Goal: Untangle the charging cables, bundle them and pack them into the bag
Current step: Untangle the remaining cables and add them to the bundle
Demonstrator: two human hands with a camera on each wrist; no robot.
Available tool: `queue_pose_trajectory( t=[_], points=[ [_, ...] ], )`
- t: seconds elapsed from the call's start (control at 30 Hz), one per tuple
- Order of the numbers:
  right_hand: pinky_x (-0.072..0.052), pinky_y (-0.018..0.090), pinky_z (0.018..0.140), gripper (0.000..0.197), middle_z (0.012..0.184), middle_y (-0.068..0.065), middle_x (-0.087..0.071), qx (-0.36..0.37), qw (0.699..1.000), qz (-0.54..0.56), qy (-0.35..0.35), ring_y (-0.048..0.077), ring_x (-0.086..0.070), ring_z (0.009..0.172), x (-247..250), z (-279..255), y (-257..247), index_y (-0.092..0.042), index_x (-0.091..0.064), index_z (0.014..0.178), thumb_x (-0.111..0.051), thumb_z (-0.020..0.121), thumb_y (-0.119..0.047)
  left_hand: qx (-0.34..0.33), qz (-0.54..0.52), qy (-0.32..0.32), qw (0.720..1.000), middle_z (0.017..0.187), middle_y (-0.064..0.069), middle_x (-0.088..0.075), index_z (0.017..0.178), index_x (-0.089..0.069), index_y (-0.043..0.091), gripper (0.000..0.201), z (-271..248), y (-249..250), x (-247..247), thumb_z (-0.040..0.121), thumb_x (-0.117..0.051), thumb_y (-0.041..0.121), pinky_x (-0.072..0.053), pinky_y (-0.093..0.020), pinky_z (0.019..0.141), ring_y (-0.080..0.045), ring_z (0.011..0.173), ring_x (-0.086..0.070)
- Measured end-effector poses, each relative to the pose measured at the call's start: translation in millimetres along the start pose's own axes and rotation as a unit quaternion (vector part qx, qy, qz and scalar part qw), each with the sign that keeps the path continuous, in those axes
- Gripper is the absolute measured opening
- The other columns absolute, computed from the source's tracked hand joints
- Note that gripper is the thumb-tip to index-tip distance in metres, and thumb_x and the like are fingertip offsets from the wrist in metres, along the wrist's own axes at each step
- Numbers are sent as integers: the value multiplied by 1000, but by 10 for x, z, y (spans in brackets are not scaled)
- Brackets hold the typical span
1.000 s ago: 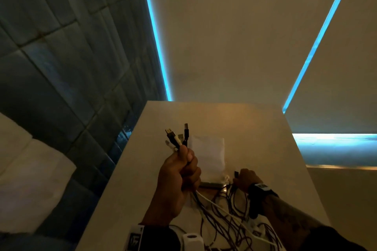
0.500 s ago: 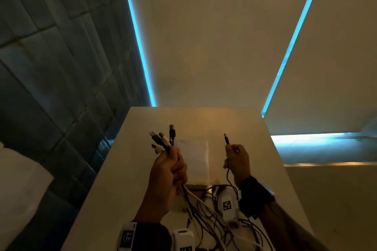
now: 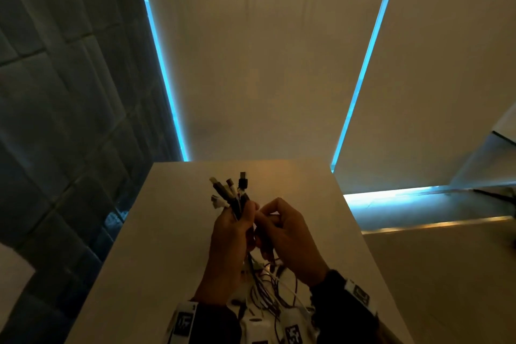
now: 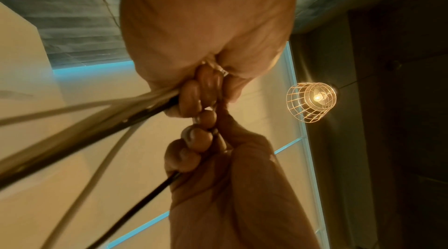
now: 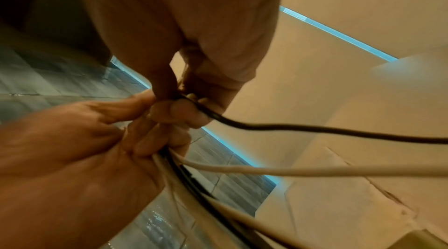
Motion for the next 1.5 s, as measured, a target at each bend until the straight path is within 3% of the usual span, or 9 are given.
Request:
queue_pose_trajectory(
  t=[0.13, 0.23, 0.4, 0.6, 0.7, 0.8, 1.07, 1.37, 1.5],
  points=[
    [-39, 21, 43, 28, 55, 12, -51, 6, 999, 7, -42, 12, -44, 40, 9, -83, 68, 5, -55, 84, -51, 98, -18, -22, -37, 9, 999, 49, 3, -33, 96, -61, 8, 27, 18, 80, 30, 94, -48, 31, -28, -25, 45, -11, 45, -29],
    [-33, 19, 44, 29, 54, 6, -46, 45, 999, 21, -12, 8, -37, 43, 23, -92, 30, 8, -57, 81, -50, 98, -15, -23, -9, -16, 1000, 53, 1, -40, 93, -62, 7, 30, 9, 76, -26, 95, -47, 32, -28, -26, 45, -11, 46, -32],
    [-35, 17, 48, 29, 66, 19, -51, 70, 997, 2, -35, 6, -39, 49, 4, -75, -24, 6, -59, 83, -51, 97, -18, -23, -9, -20, 1000, 56, -1, -40, 75, -54, 9, 35, -19, 68, -83, 98, -41, 31, -31, -22, 44, -12, 47, -34],
    [-36, 14, 58, 31, 58, -13, -47, 51, 992, -98, -67, 2, -40, 56, 18, -143, 208, -3, -57, 72, -51, 99, -17, -34, -68, 10, 997, 65, -2, -54, 70, -47, 10, 37, 30, 62, 12, 98, -37, 31, -44, -31, 67, -19, 68, -55],
    [-34, 16, 58, 31, 57, -11, -46, 47, 988, -138, -58, 2, -39, 55, 48, -112, 317, -11, -55, 67, -51, 98, -14, -25, -136, -8, 990, 51, 2, -38, 70, -42, 8, 37, 13, 53, -20, 101, -34, 26, -40, -32, 59, -14, 48, -40],
    [-34, 19, 60, 30, 60, -7, -46, 47, 983, -164, -72, 5, -40, 58, 19, -76, 396, -15, -54, 67, -52, 97, -14, -31, -141, 3, 989, 50, 5, -28, 70, -42, 10, 36, 4, 52, -3, 101, -34, 23, -27, -30, 51, -10, 44, -24],
    [-38, 16, 60, 40, 56, -13, -50, 10, 977, -197, -78, 0, -45, 57, 114, -53, 739, -33, -49, 59, -54, 96, -19, -44, -145, 28, 988, 49, 6, -26, 70, -42, 10, 35, 46, 84, 129, 102, -35, 22, -24, -23, 41, -9, 42, -20],
    [-42, 17, 61, 40, 57, -8, -56, -48, 965, -252, -49, -1, -52, 55, 338, -60, 1220, -27, -53, 58, -51, 96, -17, -40, -98, -9, 994, 49, 5, -28, 83, -52, 4, 27, 76, 172, 181, 100, -39, 20, -30, -21, 43, -8, 42, -24],
    [-37, 13, 56, 35, 55, -9, -55, -77, 959, -273, -15, -4, -54, 54, 468, -95, 1285, -16, -58, 63, -51, 97, -13, -42, -105, -18, 993, 49, 6, -27, 72, -47, 8, 33, 77, 236, 210, 101, -36, 20, -28, -21, 42, -9, 43, -23]
  ],
)
Point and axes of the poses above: each hand's wrist, its own z-axis towards the middle knuckle, its own x-axis out of the back of the hand, y = z × x, the point moved 5 cm from there along z, towards the middle knuckle
